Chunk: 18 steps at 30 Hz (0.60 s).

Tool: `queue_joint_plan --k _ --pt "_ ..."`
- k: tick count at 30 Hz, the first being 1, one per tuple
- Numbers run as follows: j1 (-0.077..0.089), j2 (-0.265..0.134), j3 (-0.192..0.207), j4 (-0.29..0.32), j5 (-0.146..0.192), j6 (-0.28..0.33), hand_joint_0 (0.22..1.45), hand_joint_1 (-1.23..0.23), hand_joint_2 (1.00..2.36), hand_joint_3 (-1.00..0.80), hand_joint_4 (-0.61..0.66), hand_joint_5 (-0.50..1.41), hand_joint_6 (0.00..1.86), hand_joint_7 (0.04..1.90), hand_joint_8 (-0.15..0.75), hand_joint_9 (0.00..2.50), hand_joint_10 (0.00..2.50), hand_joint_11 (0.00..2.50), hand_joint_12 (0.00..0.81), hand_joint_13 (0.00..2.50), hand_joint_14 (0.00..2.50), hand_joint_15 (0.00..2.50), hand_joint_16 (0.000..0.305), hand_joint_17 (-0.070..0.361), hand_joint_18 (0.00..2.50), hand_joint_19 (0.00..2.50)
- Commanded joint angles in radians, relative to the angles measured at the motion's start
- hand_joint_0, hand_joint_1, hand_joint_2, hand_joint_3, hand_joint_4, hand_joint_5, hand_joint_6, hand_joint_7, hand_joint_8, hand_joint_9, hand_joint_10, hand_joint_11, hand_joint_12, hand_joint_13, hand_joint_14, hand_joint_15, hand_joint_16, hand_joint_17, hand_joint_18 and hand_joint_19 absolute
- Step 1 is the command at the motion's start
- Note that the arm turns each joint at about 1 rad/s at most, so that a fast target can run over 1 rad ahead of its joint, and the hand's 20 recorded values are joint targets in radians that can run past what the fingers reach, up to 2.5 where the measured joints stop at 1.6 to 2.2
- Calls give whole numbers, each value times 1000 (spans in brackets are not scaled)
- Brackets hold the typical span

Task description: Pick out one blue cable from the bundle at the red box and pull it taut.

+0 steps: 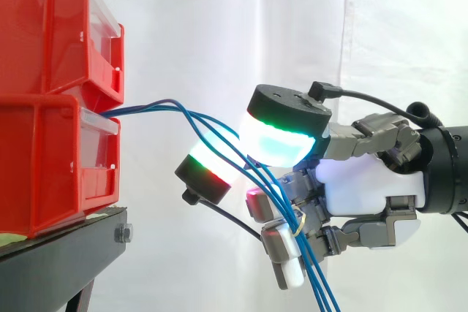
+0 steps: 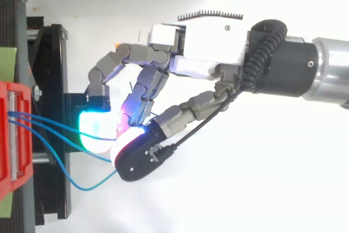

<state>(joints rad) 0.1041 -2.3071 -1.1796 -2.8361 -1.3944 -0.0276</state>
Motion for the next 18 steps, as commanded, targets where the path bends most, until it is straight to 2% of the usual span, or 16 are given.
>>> queue_joint_plan --k 1,5,7,9,18 --pt "0 0 0 1 0 0 793 -924 1000 -500 -124 -154 971 909 254 1182 22 764 351 1166 25 639 48 107 995 613" --pt "0 0 0 0 -2 0 786 -940 1000 -500 -106 -155 973 883 251 1181 22 787 349 1169 26 637 47 107 1006 593" --pt "0 0 0 0 -2 0 746 -956 1000 -500 -37 -157 971 825 249 1181 23 802 350 1170 25 641 47 106 1009 586" --pt "0 0 0 0 -2 0 730 -963 1000 -500 -27 -157 969 823 253 1189 22 813 349 1170 26 645 47 106 1008 586" --pt "0 0 0 0 -2 8 764 -944 1000 -500 -86 -154 960 931 261 1235 23 832 352 1204 27 646 44 98 1030 583"
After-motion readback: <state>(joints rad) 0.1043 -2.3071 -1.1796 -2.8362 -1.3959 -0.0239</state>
